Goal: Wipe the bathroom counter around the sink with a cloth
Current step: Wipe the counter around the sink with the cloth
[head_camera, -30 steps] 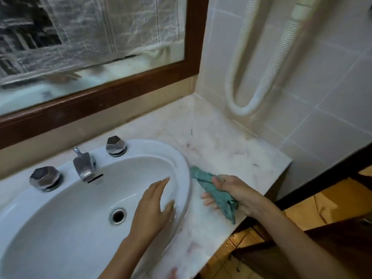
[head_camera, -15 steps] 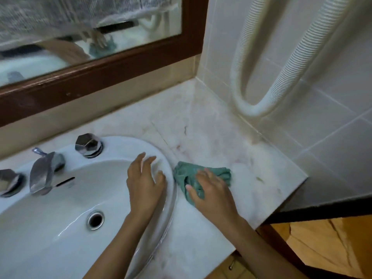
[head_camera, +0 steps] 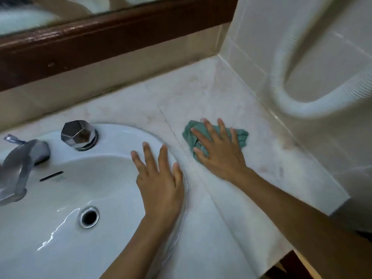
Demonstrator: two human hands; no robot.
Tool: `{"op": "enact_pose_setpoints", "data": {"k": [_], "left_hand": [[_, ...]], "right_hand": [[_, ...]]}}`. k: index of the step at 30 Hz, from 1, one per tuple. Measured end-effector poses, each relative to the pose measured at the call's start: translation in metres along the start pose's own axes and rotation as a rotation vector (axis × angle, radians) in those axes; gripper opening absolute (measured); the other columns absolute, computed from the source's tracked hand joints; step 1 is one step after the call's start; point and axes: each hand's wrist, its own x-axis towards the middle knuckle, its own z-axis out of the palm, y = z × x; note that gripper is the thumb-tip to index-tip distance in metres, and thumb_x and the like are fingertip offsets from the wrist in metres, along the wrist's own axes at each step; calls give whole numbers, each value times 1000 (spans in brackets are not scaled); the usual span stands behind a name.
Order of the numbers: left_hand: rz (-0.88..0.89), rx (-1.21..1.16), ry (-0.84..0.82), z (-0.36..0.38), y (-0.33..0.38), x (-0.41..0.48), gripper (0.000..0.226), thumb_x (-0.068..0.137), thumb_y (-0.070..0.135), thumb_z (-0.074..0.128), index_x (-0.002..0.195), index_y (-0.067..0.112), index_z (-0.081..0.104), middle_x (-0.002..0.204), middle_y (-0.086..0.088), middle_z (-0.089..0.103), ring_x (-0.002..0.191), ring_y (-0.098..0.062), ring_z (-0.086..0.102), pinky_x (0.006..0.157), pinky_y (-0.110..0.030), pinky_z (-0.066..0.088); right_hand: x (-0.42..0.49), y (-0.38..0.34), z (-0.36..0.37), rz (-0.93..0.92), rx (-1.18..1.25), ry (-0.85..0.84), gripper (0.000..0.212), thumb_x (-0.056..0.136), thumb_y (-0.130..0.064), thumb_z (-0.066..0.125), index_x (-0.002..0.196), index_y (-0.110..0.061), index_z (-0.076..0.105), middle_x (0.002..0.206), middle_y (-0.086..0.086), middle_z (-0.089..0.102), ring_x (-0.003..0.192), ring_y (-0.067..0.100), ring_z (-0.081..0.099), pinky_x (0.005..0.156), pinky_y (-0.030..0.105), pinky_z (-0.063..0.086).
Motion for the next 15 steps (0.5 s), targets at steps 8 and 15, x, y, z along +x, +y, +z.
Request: {"op": "enact_pose_setpoints", "data": {"k": [8,15], "left_hand": [[23,34,42,2,2,2,55,97,42,29,147,20,37,161,-15,14,148,-41,3,89,-48,46],[28,28,43,0,3,3,55,95,42,32,144,19,41,160,-15,18,146,-41,7,86,-52,49]], "right_hand": [[187,50,-31,375,71,21,58,99,-54,16,152,-35,9,163,-1,0,147,35,-4,116,56,0],[68,-23,-9,-23,63,67,58,97,-51,19,153,-34,14,162,-1,8,148,29,5,116,54,8]]}}
